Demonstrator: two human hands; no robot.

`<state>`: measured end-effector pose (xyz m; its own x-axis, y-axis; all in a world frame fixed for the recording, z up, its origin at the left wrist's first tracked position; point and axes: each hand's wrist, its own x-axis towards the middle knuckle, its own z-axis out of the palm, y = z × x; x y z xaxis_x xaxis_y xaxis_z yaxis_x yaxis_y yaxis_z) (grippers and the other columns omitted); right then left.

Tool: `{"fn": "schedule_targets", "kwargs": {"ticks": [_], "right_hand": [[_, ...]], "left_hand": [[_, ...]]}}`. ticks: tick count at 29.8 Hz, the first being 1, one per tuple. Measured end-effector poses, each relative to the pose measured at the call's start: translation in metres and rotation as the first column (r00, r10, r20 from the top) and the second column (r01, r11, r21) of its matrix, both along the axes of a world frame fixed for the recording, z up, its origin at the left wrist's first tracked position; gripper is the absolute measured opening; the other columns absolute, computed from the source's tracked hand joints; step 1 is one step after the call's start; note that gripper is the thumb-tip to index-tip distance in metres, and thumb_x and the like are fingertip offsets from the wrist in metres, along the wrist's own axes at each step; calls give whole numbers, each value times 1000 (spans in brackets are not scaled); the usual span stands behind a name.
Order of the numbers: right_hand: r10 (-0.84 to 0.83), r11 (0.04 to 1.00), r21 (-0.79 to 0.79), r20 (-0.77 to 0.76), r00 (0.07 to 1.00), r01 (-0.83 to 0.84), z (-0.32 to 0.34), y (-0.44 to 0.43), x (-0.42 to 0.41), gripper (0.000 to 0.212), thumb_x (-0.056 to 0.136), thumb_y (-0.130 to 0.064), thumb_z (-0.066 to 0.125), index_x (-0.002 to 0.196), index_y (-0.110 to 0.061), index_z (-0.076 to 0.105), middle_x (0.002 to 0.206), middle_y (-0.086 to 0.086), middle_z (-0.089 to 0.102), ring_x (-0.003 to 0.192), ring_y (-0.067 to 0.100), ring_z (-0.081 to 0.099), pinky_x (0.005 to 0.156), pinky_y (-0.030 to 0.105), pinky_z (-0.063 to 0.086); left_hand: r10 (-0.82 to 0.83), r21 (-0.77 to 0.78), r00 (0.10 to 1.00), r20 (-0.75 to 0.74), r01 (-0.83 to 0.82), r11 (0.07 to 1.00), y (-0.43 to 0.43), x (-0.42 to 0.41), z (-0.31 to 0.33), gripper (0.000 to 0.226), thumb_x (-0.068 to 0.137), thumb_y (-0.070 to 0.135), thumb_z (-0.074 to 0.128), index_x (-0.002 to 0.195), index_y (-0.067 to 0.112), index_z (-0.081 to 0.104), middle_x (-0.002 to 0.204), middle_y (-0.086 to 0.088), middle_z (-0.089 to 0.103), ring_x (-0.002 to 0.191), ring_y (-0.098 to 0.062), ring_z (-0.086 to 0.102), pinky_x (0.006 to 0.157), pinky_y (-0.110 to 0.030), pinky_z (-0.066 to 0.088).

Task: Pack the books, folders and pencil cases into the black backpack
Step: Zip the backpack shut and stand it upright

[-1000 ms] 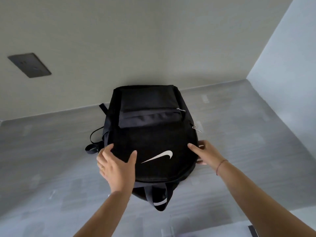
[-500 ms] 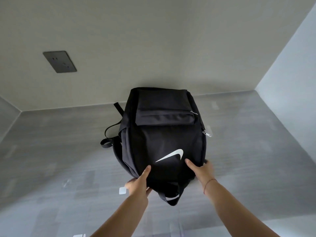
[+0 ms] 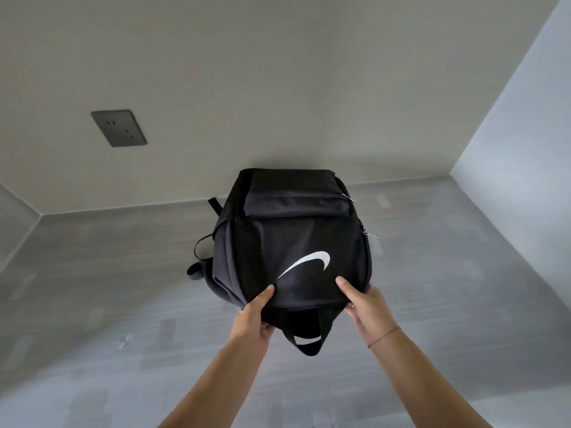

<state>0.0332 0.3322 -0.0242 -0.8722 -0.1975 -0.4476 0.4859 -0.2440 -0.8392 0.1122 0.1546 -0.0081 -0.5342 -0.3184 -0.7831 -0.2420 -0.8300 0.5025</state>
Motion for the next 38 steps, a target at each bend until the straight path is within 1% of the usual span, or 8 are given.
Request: {"fn": "schedule_targets", "kwargs": {"ticks": [9, 12, 18, 21, 24, 27, 32, 38], "right_hand": [[56, 990, -84, -518, 853, -116, 147, -43, -43, 13, 80, -18, 69, 93, -19, 68, 89, -1, 70, 79, 12, 62, 70, 27, 48], [42, 998, -18, -570, 820, -63, 174, -55, -58, 49, 58, -49, 80, 79, -9, 62, 69, 7, 46, 63, 16, 42, 65, 32, 37], [96, 993, 112, -584, 806, -38, 196, -60, -66, 32, 77, -27, 73, 56, -15, 52, 51, -5, 51, 58, 15, 54, 69, 31, 46], [264, 817, 535, -678, 686, 214, 197, -47, -67, 26, 67, -36, 78, 69, -20, 57, 63, -7, 63, 62, 12, 62, 65, 29, 46], [320, 598, 636, -747, 582, 488, 186, -30, -86, 66, 52, -40, 85, 106, -21, 51, 105, -7, 51, 102, 17, 51, 90, 32, 37], [412, 768, 629, -631, 657, 122, 171, -25, -116, 115, 56, -32, 87, 145, -31, 14, 143, -11, 29, 132, 9, 32, 109, 29, 28], [399, 834, 550, -567, 720, -29, 155, -33, -151, 52, 63, -19, 85, 109, -21, 60, 101, -10, 68, 102, 16, 65, 83, 25, 51], [394, 808, 589, -555, 733, 12, 153, -41, -165, 31, 67, -27, 82, 91, -19, 66, 90, -3, 71, 88, 16, 67, 77, 29, 52]], "left_hand": [[2, -172, 968, -249, -46, 984, -38, -44, 147, 7, 82, 12, 68, 87, 10, 64, 86, -7, 70, 79, -19, 65, 80, -31, 53], [4, -210, 966, -258, -60, 976, -53, -60, 174, 17, 79, 17, 71, 92, 11, 62, 91, -6, 68, 82, -18, 63, 74, -28, 51], [3, -302, 965, -263, -86, 949, -76, -91, 191, 43, 74, 28, 75, 111, 8, 62, 106, -9, 68, 87, -21, 65, 73, -28, 54], [17, -311, 969, -248, -96, 946, -82, -106, 188, 49, 74, 30, 74, 116, 8, 60, 108, -11, 68, 81, -21, 65, 67, -28, 54], [23, -349, 975, -221, -101, 932, -81, -122, 191, 46, 73, 29, 74, 111, 7, 59, 99, -10, 66, 79, -21, 63, 63, -28, 52], [17, -380, 982, -190, -89, 921, -75, -134, 194, 40, 73, 31, 72, 104, 8, 61, 91, -8, 64, 75, -19, 61, 61, -27, 52], [-72, -500, 960, -270, -76, 863, -63, -140, 190, 51, 80, 54, 64, 106, 10, 59, 98, -8, 70, 87, -19, 68, 76, -29, 55], [-456, -857, 875, -162, 104, 505, -23, -125, 138, 66, 83, 55, 56, 135, 21, 34, 139, 1, 43, 128, -12, 41, 105, -25, 30]]}}
